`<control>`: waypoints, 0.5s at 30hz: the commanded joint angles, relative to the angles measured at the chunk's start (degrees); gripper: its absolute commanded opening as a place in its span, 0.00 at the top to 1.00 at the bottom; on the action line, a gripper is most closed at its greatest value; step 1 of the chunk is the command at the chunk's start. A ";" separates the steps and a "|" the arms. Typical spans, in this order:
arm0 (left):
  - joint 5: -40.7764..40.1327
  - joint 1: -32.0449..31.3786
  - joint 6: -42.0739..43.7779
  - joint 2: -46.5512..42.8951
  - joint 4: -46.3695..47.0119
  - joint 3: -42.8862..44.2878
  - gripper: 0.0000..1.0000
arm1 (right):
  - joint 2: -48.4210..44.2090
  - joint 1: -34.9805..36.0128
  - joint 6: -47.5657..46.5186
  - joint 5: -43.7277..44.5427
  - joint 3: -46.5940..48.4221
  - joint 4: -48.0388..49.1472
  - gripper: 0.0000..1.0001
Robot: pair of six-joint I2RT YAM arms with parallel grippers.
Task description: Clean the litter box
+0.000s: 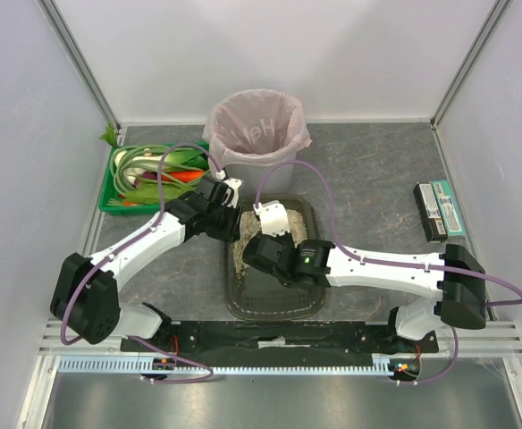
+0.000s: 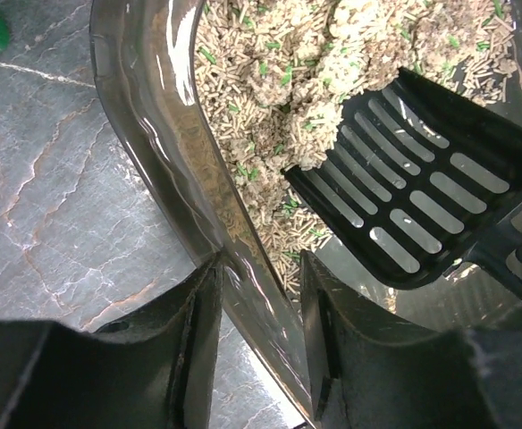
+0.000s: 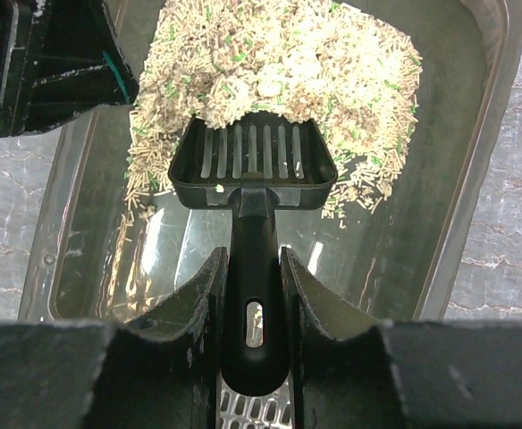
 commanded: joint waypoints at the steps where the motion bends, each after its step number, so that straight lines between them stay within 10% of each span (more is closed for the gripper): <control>1: 2.13 -0.33 1.60 1.39 0.64 -0.36 0.57 | 1.48 -0.33 2.20 2.66 -3.33 1.34 1.00; 15: 2.48 -1.21 1.60 2.27 0.72 -0.36 0.68 | 3.68 -0.86 -1.40 7.23 -11.60 16.90 1.00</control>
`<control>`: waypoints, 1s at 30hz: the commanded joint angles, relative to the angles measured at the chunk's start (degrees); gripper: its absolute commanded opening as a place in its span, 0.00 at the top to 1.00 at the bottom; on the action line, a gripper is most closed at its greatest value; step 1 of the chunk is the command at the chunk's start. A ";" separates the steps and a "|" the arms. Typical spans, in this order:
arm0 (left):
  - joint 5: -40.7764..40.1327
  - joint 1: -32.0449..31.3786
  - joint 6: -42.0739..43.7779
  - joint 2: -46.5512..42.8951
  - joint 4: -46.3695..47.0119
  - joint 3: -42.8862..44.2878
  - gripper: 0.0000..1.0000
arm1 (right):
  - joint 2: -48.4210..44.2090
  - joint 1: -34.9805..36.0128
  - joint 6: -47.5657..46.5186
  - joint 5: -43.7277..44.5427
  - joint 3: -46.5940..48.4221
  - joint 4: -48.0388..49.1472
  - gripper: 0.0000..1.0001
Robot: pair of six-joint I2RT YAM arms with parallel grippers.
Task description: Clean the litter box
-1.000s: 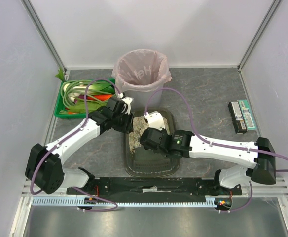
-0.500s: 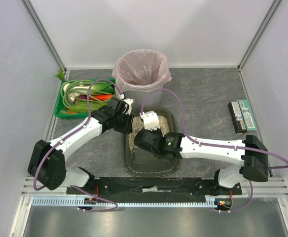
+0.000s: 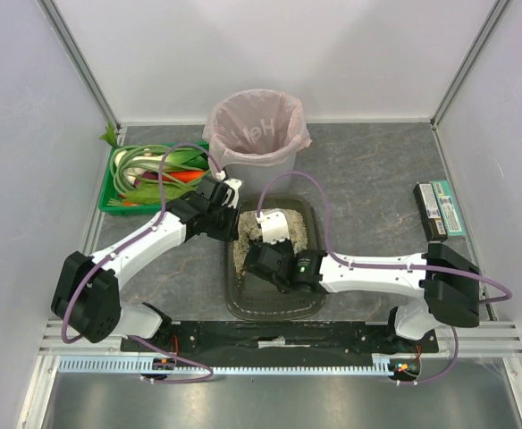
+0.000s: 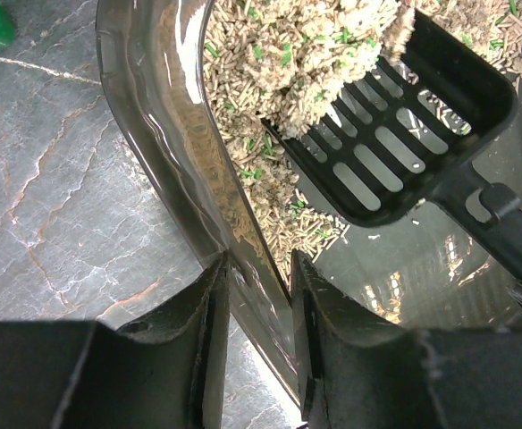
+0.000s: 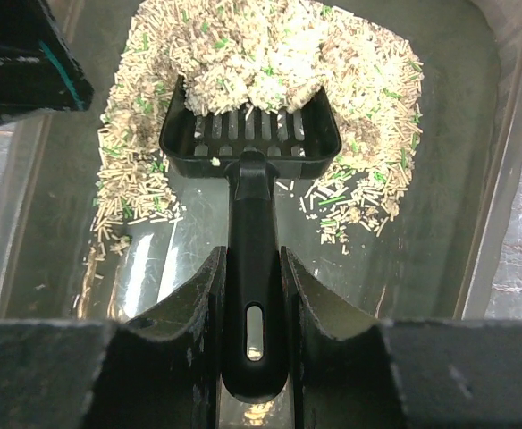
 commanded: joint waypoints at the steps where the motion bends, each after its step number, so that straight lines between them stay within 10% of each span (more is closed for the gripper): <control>1: 3.40 -1.19 1.33 1.57 0.85 -0.36 0.69 | 2.01 -0.68 -0.40 2.75 -4.17 5.30 1.00; 17: 2.70 -1.37 1.42 0.78 1.03 0.34 0.70 | 2.11 -0.59 -7.17 5.65 -11.12 21.30 1.00; 30: 1.82 -1.37 1.42 -0.62 1.03 0.25 0.70 | -11.25 0.55 -6.46 -0.14 -13.75 10.84 1.00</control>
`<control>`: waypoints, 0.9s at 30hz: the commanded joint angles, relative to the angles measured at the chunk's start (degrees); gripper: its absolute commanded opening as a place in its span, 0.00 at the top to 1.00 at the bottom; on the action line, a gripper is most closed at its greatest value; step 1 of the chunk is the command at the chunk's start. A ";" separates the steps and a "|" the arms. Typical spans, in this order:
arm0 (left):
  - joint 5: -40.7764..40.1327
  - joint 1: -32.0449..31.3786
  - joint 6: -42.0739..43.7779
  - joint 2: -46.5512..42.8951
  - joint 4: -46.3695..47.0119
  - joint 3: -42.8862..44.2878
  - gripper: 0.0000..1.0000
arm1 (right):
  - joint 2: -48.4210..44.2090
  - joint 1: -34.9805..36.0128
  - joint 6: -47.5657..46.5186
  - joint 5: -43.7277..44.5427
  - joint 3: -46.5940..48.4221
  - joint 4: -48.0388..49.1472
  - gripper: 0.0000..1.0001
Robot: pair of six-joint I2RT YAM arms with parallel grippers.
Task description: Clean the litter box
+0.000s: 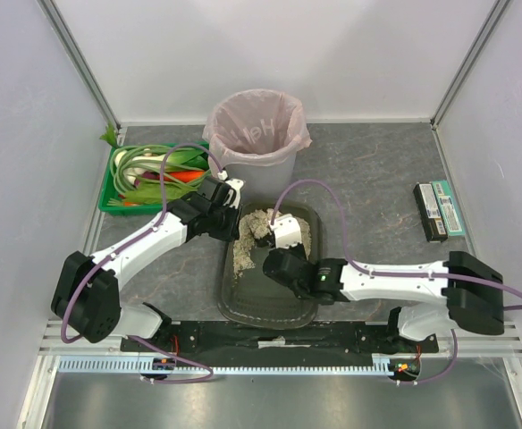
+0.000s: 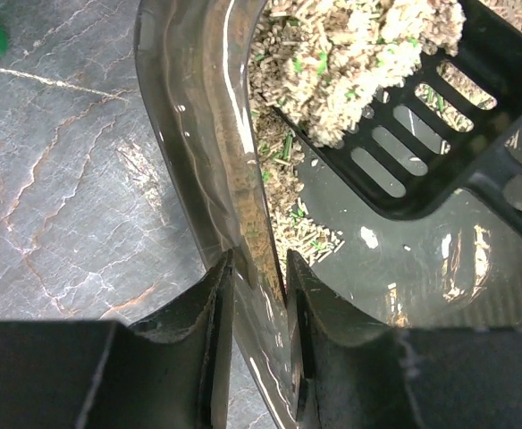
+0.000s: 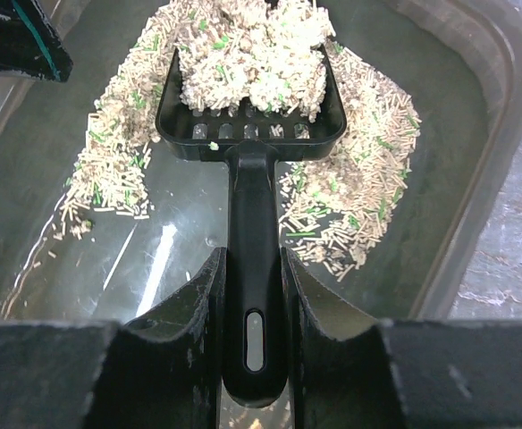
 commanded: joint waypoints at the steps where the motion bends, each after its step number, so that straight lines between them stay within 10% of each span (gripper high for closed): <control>1: 2.23 -0.65 1.42 -0.97 0.42 0.23 0.70 | -5.42 0.59 -0.41 -0.91 -2.17 -1.22 1.00; 27: 6.36 -0.65 0.63 -1.33 0.86 -0.30 0.70 | -7.18 -2.38 -12.00 5.15 -10.78 8.87 1.00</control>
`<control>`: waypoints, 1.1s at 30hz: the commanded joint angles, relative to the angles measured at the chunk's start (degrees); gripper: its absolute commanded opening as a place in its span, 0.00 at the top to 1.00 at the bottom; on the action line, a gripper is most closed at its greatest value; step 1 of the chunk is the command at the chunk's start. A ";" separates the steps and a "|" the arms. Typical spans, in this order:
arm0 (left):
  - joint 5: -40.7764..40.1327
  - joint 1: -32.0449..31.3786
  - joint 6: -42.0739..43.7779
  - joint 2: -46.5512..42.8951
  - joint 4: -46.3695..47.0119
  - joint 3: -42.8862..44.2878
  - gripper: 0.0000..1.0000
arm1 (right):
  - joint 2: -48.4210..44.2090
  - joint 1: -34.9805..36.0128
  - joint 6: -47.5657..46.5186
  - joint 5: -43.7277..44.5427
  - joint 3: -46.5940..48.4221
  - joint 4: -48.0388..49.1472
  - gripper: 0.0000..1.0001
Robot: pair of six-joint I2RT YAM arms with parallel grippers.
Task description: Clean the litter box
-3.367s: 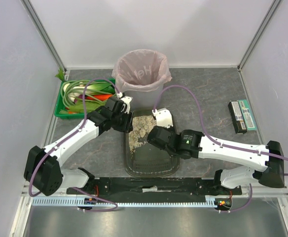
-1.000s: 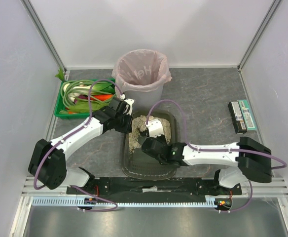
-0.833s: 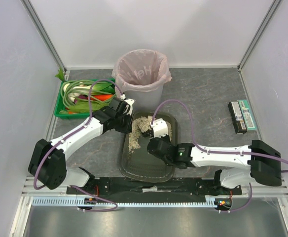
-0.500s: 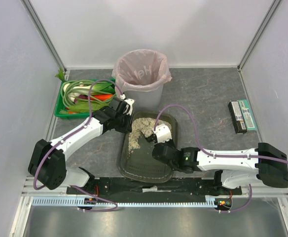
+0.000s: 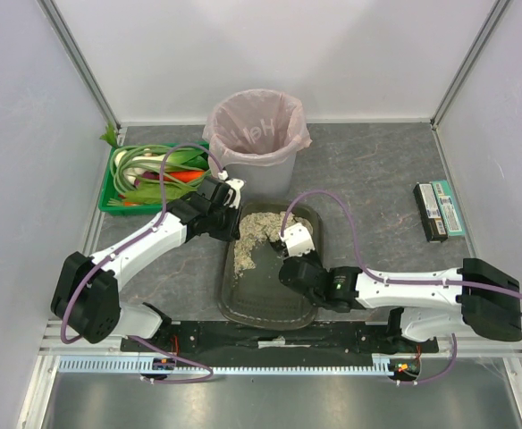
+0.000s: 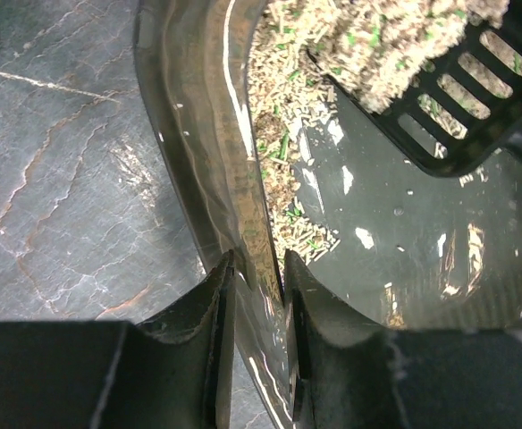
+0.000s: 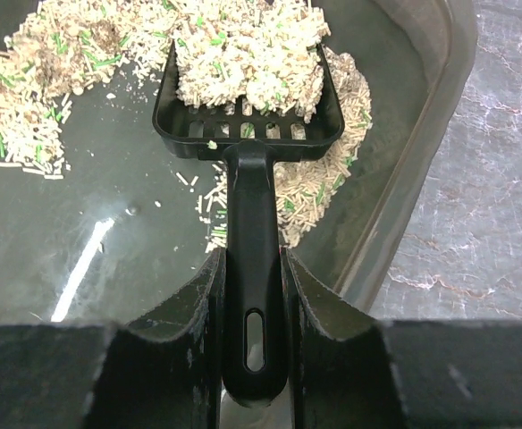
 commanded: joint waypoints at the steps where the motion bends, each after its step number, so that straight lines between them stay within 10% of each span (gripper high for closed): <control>1: 5.42 -0.67 0.63 -1.15 0.79 -0.38 0.70 | 0.95 -3.88 -7.24 1.68 -1.41 11.47 1.00; 14: 4.72 -0.67 1.07 -3.00 0.79 -0.30 0.68 | 4.73 -6.79 -13.24 -8.97 0.35 19.68 1.00; 23: 2.96 -0.67 1.95 -9.06 3.25 -1.53 0.26 | -2.65 4.72 -3.92 -1.15 0.52 2.90 1.00; 33: 0.50 -0.67 2.21 -11.88 4.75 -2.58 0.13 | -9.77 9.38 2.76 4.65 2.02 -7.83 1.00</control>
